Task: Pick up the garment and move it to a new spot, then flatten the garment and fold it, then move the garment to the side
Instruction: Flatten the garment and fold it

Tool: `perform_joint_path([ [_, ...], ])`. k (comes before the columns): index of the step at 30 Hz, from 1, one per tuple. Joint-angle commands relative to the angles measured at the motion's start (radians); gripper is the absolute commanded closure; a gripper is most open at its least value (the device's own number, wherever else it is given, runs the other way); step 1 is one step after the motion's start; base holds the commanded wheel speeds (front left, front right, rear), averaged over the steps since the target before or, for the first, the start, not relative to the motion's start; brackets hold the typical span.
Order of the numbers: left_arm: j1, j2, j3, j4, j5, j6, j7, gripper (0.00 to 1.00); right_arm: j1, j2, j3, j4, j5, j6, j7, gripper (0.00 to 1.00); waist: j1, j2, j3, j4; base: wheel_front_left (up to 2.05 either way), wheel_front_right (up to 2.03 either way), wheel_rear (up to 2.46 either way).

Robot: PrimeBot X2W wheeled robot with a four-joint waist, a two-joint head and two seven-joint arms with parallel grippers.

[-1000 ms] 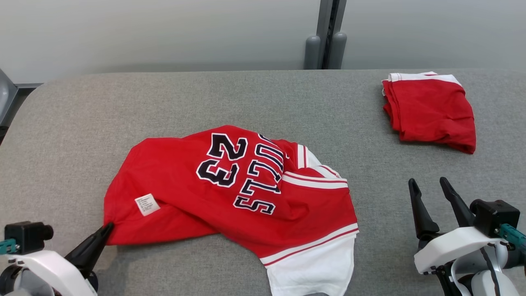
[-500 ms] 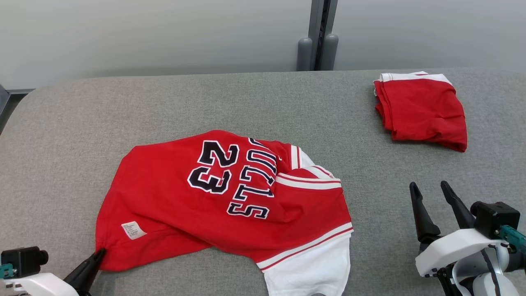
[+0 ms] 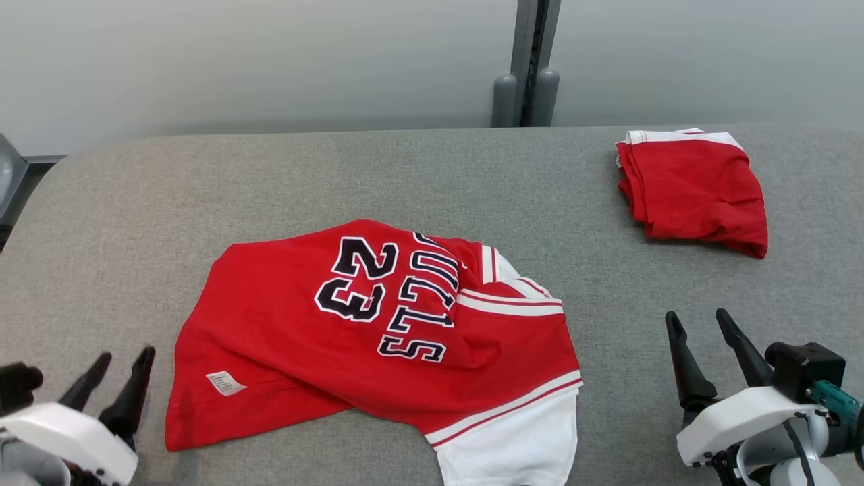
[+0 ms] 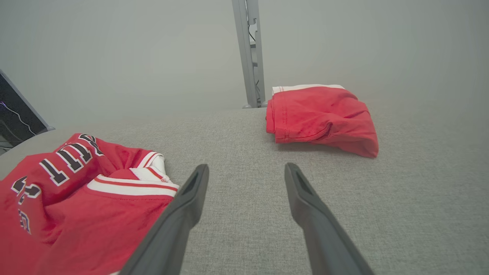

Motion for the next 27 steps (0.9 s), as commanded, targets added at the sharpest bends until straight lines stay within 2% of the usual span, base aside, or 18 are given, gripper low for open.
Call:
perform_joint_path([
  [1, 0.010, -0.006, 0.053, -0.028, 0.035, 0.029, -0.005, 0.00, 0.007, -0.006, 0.000, 0.003, 0.003, 0.000, -0.011, 0.00, 0.0000, 0.0000, -0.007, 0.003, 0.00, 0.00, 0.00],
  [2, 0.022, -0.014, 0.088, -0.046, 0.059, 0.047, -0.005, 0.00, 0.012, -0.006, 0.000, 0.002, 0.004, 0.000, -0.013, 0.00, 0.0000, 0.0000, -0.011, 0.004, 0.00, 0.00, 0.00],
  [3, 0.058, -0.036, 0.151, -0.089, 0.112, 0.084, -0.004, 0.00, 0.016, -0.006, 0.003, -0.003, 0.003, 0.000, -0.019, 0.00, 0.0000, 0.0000, -0.016, 0.004, 0.00, 0.00, 0.00],
  [6, 0.104, -0.071, 0.262, -0.153, 0.203, 0.137, -0.004, 0.00, 0.020, -0.006, 0.009, -0.011, 0.008, 0.000, -0.023, 0.00, 0.0000, 0.0000, -0.021, 0.005, 0.00, 0.00, 0.00],
  [9, 0.169, -0.137, 0.392, -0.211, 0.298, 0.181, -0.004, 0.00, 0.024, -0.006, 0.018, -0.021, 0.011, 0.000, -0.031, 0.00, 0.0000, 0.0000, -0.024, 0.007, 0.00, 0.00, 0.00],
  [12, 0.231, -0.198, 0.494, -0.256, 0.411, 0.207, -0.004, 0.00, 0.033, -0.006, 0.027, -0.027, 0.023, 0.000, -0.050, 0.00, 0.0000, 0.0000, -0.030, 0.007, 0.00, 0.00, 0.00],
  [15, 0.290, -0.263, 0.578, -0.296, 0.507, 0.205, -0.004, 0.00, 0.044, -0.006, 0.033, -0.025, 0.033, 0.000, -0.072, 0.00, 0.0000, 0.0000, -0.038, 0.007, 0.00, 0.00, 0.00],
  [20, 0.352, -0.353, 0.675, -0.347, 0.653, 0.166, -0.004, 0.00, 0.032, -0.006, 0.054, -0.031, 0.059, 0.000, -0.141, 0.00, 0.0000, 0.0000, -0.048, 0.011, 0.00, 0.00, 0.00],
  [27, 0.392, -0.430, 0.742, -0.354, 0.761, 0.115, -0.004, 0.00, 0.047, -0.006, 0.056, -0.026, 0.069, 0.000, -0.206, 0.00, 0.0000, 0.0000, -0.056, 0.017, 0.00, 0.00, 0.00],
])
